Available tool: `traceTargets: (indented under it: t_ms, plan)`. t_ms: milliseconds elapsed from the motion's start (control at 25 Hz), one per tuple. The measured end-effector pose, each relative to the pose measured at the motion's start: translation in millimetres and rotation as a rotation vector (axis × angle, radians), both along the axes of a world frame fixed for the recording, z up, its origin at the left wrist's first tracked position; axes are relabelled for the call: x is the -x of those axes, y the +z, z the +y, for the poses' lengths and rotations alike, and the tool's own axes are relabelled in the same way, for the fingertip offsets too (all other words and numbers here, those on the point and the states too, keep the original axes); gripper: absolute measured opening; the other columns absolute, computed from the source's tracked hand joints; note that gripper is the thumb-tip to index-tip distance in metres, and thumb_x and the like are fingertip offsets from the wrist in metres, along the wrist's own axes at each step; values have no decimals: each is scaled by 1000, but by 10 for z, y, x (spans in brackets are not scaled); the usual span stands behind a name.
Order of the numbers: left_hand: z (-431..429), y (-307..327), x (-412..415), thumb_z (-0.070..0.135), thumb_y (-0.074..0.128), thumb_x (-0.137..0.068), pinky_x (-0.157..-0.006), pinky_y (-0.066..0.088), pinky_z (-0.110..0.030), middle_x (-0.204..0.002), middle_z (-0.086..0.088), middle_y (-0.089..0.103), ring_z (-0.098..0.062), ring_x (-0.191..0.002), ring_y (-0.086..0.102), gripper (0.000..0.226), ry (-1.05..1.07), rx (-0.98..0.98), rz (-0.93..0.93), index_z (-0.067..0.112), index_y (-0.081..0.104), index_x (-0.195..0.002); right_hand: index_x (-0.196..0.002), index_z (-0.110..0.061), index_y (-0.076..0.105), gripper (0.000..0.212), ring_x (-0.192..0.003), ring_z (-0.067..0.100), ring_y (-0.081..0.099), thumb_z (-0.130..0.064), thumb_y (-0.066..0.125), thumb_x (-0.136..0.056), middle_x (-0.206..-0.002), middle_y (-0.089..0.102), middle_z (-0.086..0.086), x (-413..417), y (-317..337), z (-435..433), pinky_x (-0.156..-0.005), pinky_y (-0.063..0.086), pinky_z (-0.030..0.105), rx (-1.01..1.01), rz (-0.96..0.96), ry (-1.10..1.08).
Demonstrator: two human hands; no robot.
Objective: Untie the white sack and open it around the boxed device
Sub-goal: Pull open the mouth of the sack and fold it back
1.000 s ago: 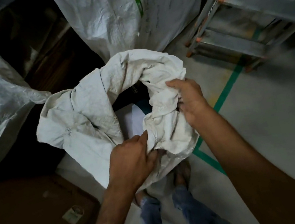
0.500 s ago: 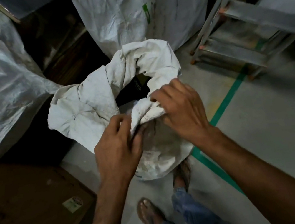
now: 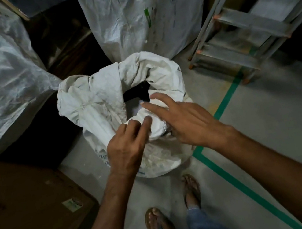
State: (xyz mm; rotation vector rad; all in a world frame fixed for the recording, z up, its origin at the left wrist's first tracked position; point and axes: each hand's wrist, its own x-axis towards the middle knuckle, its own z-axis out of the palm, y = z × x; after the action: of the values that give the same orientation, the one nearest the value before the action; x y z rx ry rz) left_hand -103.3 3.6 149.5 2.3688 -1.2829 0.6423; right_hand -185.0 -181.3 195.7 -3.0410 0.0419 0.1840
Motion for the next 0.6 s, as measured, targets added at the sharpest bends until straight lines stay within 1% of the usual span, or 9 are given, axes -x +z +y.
traceTargets:
  t_ms: [40,120,240,280,320,360,440,520,600]
  plan:
    - [-10,-5,56,3,60,-96,-49,44,-35,-89,-8,66,-27,-67,62,25,57,16,83,12,76,-113,-148,-31,39,82,-86,20,63,-22,77,-76,-145,46,-2,-72,-83,-18,-53,33,29,12,-12,27]
    - [-25,47,83,6,67,-82,-53,46,-32,-111,-6,61,-27,-82,65,39,120,-9,461,16,68,-120,-118,-20,61,50,-81,26,66,-27,81,-73,-106,63,3,-159,-233,-53,-50,31,30,32,-105,39]
    - [102,180,-135,35,87,-75,-69,57,-25,-139,8,35,-8,-91,64,73,-88,-61,1154,35,50,-138,-89,-15,63,19,-72,26,61,-14,77,-76,-84,59,5,-141,-314,-175,-44,35,33,70,-365,-173]
    - [151,229,-247,45,91,-69,-74,58,-22,-144,13,30,-4,-93,64,86,-138,-85,1291,41,47,-142,-85,-15,62,15,-68,24,58,-9,74,-78,-80,57,4,-69,-318,-209,-44,34,34,120,-450,-232]
    - [190,223,-393,54,92,-62,-77,58,-22,-148,17,28,-1,-95,65,96,-155,-200,1278,46,43,-144,-81,-15,61,14,-64,22,55,-6,72,-81,-77,55,4,18,-339,-228,-45,33,35,173,-523,-264]
    - [198,218,-528,60,89,-59,-79,57,-26,-151,20,30,0,-97,64,100,-150,-389,1152,49,41,-146,-78,-15,61,15,-60,22,53,-5,71,-83,-74,54,4,103,-378,-246,-46,32,34,197,-582,-285]
    - [138,170,-667,63,82,-69,-77,55,-36,-138,15,56,-13,-101,67,81,-71,-655,796,46,49,-140,-76,-15,59,18,-60,22,53,-8,71,-88,-72,54,4,224,-411,-331,-47,30,33,219,-621,-332]
    - [4,98,-582,38,78,-80,-61,53,-39,-100,-2,73,-31,-85,71,45,5,-546,458,27,60,-120,-85,-15,57,22,-76,25,55,-13,78,-79,-84,55,5,312,-331,-421,-52,31,31,176,-399,-351]
    - [-129,53,-367,10,75,-73,-45,40,-33,-81,-10,70,-36,-61,67,37,39,-371,287,13,63,-108,-103,-18,56,49,-103,28,49,-29,87,-67,-110,52,6,351,-147,-517,-70,43,36,136,90,-227]
